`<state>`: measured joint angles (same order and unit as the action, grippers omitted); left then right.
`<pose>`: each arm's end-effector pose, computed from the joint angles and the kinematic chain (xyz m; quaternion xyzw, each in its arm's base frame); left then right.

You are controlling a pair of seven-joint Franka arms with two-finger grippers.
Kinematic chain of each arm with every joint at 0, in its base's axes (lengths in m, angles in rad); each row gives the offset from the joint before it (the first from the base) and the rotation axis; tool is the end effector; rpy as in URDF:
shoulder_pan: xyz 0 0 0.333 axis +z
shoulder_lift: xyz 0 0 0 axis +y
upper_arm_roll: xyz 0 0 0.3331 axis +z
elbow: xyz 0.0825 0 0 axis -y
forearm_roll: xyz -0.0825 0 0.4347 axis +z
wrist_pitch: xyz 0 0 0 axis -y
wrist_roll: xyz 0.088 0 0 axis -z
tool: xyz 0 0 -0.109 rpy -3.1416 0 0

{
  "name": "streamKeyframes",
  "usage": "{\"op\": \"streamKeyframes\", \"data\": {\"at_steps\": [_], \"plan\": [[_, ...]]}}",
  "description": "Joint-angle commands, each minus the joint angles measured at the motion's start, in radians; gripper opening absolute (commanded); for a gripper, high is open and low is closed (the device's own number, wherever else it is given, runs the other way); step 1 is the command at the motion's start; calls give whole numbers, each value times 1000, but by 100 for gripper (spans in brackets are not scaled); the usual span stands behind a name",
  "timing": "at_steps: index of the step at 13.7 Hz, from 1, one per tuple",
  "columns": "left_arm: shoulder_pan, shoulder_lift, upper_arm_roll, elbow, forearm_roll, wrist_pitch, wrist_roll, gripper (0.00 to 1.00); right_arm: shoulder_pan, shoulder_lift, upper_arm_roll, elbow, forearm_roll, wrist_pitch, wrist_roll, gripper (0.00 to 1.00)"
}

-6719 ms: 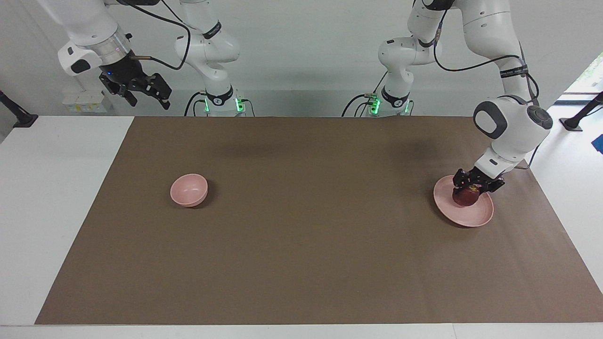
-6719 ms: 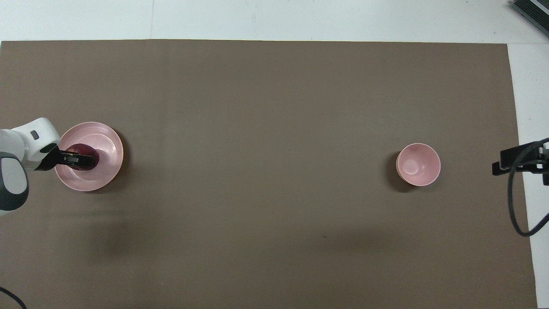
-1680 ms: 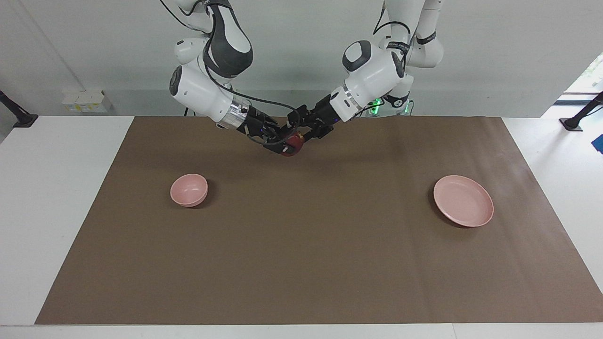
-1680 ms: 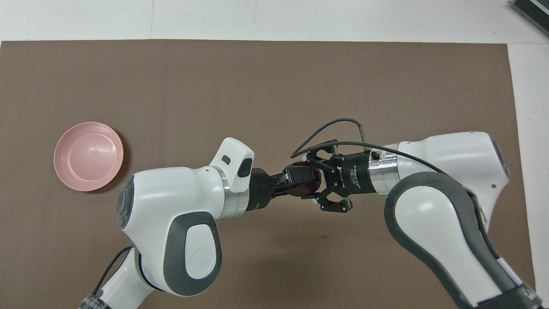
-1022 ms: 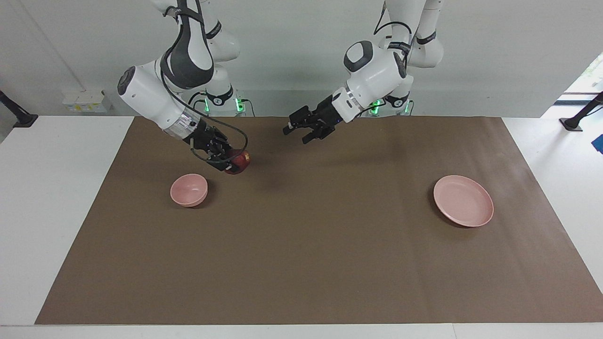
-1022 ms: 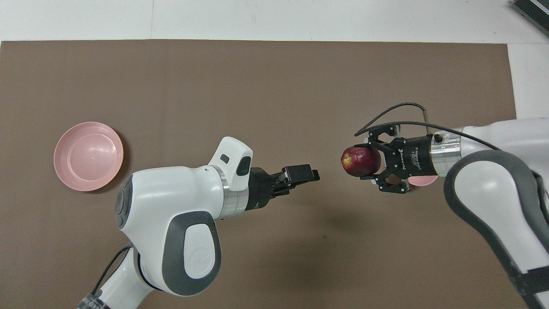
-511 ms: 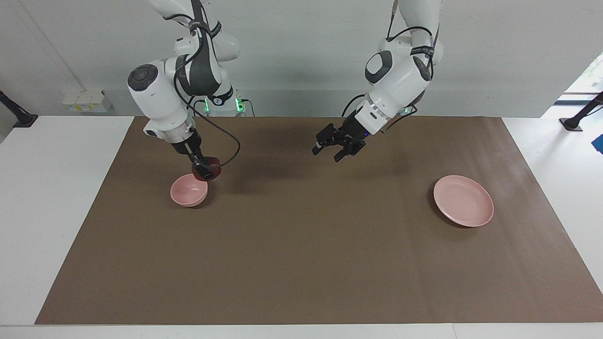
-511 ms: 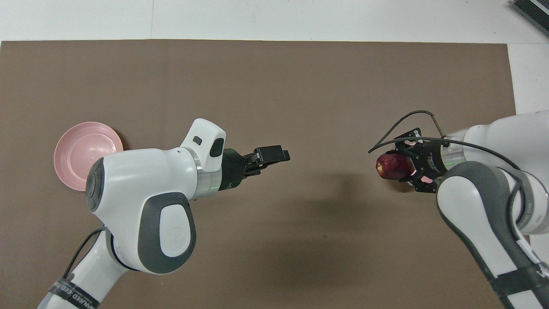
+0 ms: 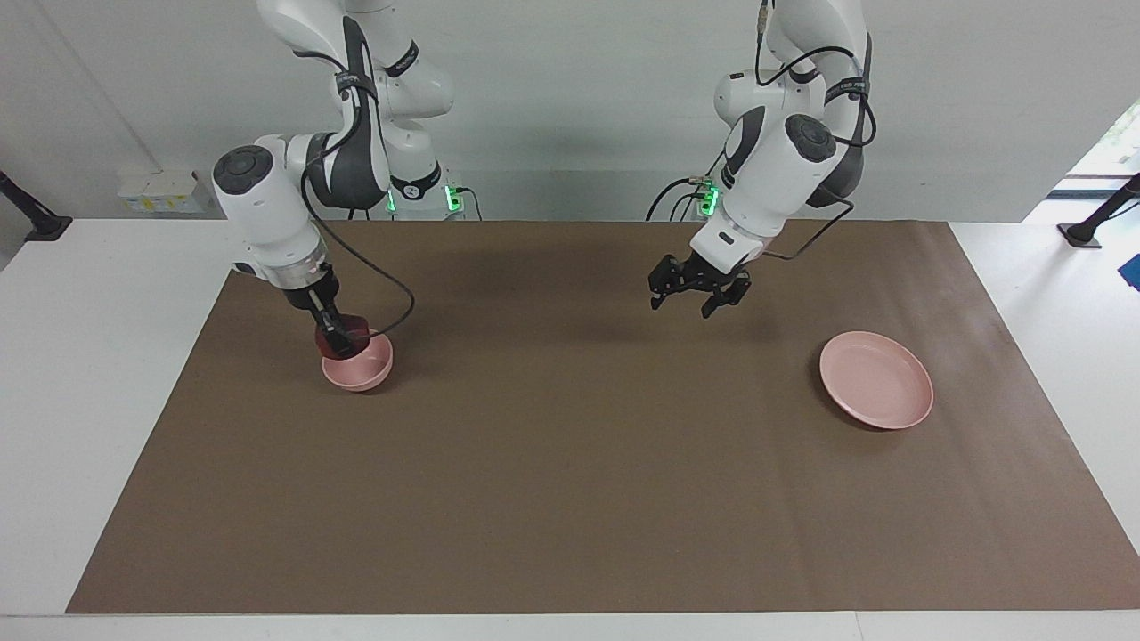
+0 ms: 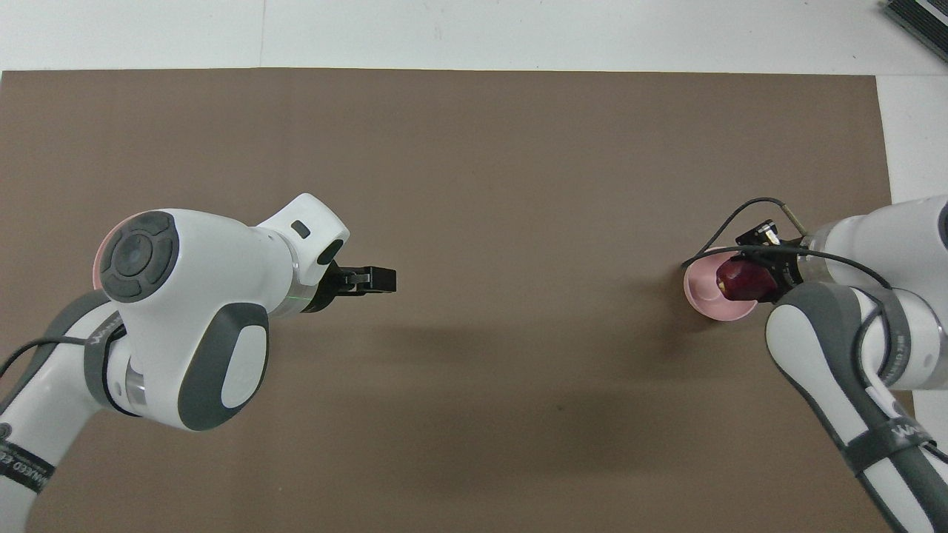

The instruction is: Move apple from plate to bowl

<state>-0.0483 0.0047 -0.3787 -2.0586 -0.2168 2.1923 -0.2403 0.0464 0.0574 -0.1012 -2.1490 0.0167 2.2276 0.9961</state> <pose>0.5500 -0.2589 0.4371 0.9930 -0.0355 0.0303 0.1086 0.5897 -0.0315 0.3622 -0.8626 0.5058 -0.0079 0.0082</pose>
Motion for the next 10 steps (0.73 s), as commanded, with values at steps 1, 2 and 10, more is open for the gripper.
{"op": "streamKeyframes", "data": {"at_steps": [1, 2, 10], "plan": [[30, -6, -8, 44, 170, -57, -1, 100, -17, 65, 14, -11, -17, 70, -10, 0], [57, -6, -9, 78, 197, -98, 3, 100, -16, 82, 14, -9, -17, 86, -8, 0], [169, -12, 1, 405, 238, -428, 278, 100, -16, 74, 12, 245, -12, -237, -198, 100]]}}
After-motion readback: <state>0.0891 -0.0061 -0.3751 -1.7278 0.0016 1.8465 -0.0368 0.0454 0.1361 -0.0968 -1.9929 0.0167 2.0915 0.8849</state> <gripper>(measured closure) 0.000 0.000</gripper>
